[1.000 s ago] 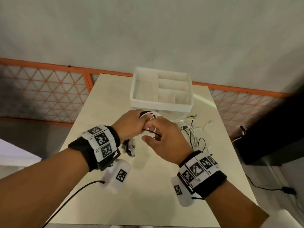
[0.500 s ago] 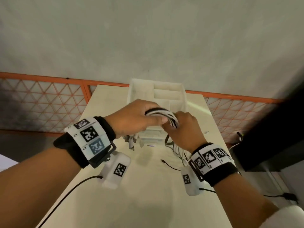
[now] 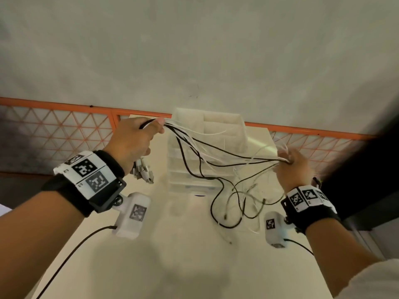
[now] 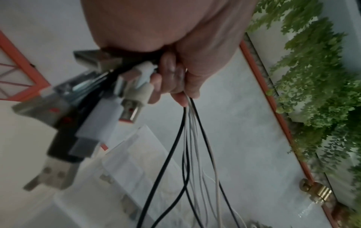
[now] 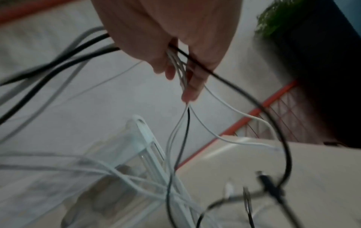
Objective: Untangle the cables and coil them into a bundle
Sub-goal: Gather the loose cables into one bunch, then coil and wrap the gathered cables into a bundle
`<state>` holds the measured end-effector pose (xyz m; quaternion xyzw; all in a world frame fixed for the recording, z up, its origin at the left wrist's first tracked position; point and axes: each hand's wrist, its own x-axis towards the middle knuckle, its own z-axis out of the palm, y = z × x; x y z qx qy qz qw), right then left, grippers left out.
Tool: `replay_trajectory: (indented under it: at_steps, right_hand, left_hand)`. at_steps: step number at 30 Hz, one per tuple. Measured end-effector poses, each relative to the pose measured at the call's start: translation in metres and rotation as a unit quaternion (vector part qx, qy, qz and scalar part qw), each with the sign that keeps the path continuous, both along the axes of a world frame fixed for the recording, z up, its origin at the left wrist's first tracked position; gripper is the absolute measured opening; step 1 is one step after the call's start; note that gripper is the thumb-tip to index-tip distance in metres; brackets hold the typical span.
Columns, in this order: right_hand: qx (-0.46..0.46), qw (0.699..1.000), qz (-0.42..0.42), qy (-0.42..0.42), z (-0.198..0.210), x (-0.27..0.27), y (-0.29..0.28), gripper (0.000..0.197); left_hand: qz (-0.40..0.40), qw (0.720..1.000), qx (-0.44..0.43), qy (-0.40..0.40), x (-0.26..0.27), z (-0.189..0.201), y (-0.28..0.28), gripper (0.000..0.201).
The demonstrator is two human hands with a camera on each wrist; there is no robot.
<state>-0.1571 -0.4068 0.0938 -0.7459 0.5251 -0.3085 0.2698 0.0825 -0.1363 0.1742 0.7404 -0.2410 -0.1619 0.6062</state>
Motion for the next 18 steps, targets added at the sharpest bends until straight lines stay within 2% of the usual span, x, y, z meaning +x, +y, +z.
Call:
replay_trajectory:
  at_steps: [2, 3, 4, 5, 7, 9, 12, 15, 17, 18]
  right_hand:
    - [-0.085, 0.996, -0.003, -0.041, 0.001, -0.002, -0.002, 0.025]
    - [-0.113, 0.993, 0.005, -0.022, -0.008, -0.004, -0.003, 0.028]
    - [-0.122, 0.992, 0.015, 0.033, -0.023, -0.007, -0.004, 0.029]
    - [-0.103, 0.988, 0.025, 0.109, -0.042, -0.013, -0.003, 0.032]
    - [0.004, 0.968, 0.023, 0.248, -0.073, -0.026, 0.005, 0.043]
    - [0.085, 0.961, 0.009, 0.265, -0.08, -0.03, 0.012, 0.046]
    - [0.117, 0.958, 0.067, 0.253, -0.055, -0.017, 0.023, 0.064]
    - [0.071, 0.948, 0.165, 0.261, -0.008, 0.008, 0.045, 0.087]
    - [0.023, 0.952, 0.25, 0.177, 0.029, 0.026, 0.072, 0.093]
    - [0.001, 0.944, 0.306, 0.121, 0.046, 0.036, 0.089, 0.096]
  left_hand:
    - [0.017, 1.0, -0.018, 0.009, 0.002, -0.001, 0.001, 0.03]
    - [0.023, 0.999, -0.038, 0.02, 0.003, 0.0, 0.002, 0.029]
    - [0.024, 0.997, -0.063, 0.036, 0.003, 0.002, 0.002, 0.029]
    - [0.02, 0.995, -0.086, 0.051, 0.004, 0.005, 0.002, 0.029]
    - [0.001, 0.993, -0.103, 0.06, 0.004, 0.008, 0.002, 0.028]
    - [-0.022, 0.996, -0.079, 0.044, 0.003, 0.007, 0.0, 0.028]
    - [-0.049, 0.999, -0.007, 0.008, -0.005, -0.003, -0.004, 0.03]
    - [-0.102, 0.993, 0.058, -0.017, -0.017, -0.009, -0.012, 0.026]
    - [-0.17, 0.981, 0.089, -0.041, -0.027, -0.007, -0.018, 0.018]
    - [-0.208, 0.971, 0.105, -0.058, -0.034, -0.006, -0.021, 0.013]
